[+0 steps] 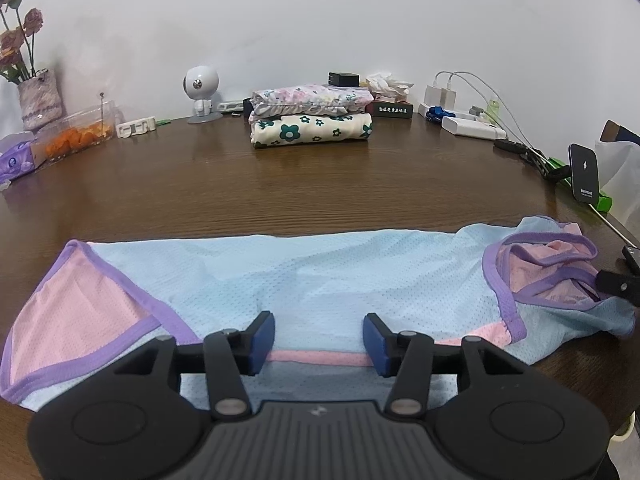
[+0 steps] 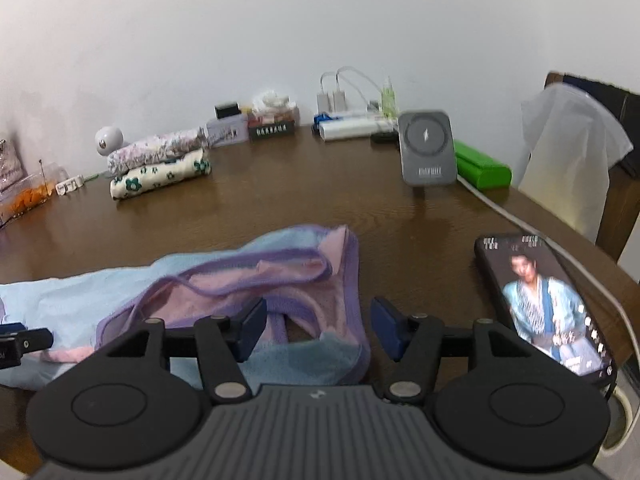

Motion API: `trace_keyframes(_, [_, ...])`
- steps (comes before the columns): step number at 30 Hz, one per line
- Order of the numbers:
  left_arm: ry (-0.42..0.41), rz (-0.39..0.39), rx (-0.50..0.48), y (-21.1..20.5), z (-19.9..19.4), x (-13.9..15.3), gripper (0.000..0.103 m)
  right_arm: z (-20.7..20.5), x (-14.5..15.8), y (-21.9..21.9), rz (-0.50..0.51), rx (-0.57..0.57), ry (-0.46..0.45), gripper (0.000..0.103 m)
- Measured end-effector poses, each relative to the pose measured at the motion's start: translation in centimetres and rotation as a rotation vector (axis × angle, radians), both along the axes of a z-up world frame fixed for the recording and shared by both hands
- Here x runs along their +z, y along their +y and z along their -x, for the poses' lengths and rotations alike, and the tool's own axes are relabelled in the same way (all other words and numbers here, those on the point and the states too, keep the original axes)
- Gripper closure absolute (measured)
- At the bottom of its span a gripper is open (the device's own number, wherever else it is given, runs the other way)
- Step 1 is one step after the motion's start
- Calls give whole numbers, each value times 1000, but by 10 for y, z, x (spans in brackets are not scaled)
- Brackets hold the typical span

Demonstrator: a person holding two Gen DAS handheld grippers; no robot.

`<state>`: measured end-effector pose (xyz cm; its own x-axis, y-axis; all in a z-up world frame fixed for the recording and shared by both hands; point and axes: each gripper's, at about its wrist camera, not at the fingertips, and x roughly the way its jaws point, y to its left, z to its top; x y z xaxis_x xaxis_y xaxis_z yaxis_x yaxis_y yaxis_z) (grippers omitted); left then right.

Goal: Fold clothes

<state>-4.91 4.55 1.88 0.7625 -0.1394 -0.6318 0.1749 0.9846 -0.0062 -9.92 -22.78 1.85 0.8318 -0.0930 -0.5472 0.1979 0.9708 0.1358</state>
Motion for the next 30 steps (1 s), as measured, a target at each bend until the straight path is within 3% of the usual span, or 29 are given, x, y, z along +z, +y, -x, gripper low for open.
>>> trace_keyframes(1, [0,-3,-2,0,0,0,54,-2,-3,2,-3,1,6,44])
trace_keyframes(2, [0,-4,-3,0,0,0,54,-6,-7,4,0,3,13,56])
trace_keyframes(3, [0,-3,-6,0,0,0,54,-8,-10,5,10,-2,13,84])
trace_keyframes(5, [-1,0,-9,1,1,0,54,-12,-12,4,25,-19,4,97])
trace_keyframes(6, [-1,0,-8,1,1,0,54,-14,-11,2,14,-21,1,99])
trace_keyframes(10, [-3,-7,-8,-2,0,0,53,-24,-2,-8,-7,-44,-66,98])
trace_keyframes(14, [-4,-6,-8,-3,1,-1,52,-42,-1,-14,-85,-37,-61,95])
trace_keyframes(16, [-6,-7,-11,-2,1,-1,52,-46,-4,-18,-132,-65,-39,85])
trace_keyframes(18, [-7,-7,-15,-2,1,-1,52,-44,-3,-21,-180,-74,-31,47])
trace_keyframes(22, [-9,-9,-16,-3,1,-1,52,-41,3,-12,-170,-53,-60,32])
trace_keyframes(25, [-12,-11,-18,-3,1,-1,52,-54,-2,-6,-155,-83,-30,32])
trace_keyframes(27, [-12,-12,-17,-3,1,-1,52,-63,-8,-4,-149,-109,-3,49])
trace_keyframes(28, [-12,-12,-17,-4,1,-1,52,-65,-9,-2,-129,-107,-1,51])
trace_keyframes(30, [-13,-12,-15,-4,1,-1,51,-67,-12,2,-75,-98,-2,64])
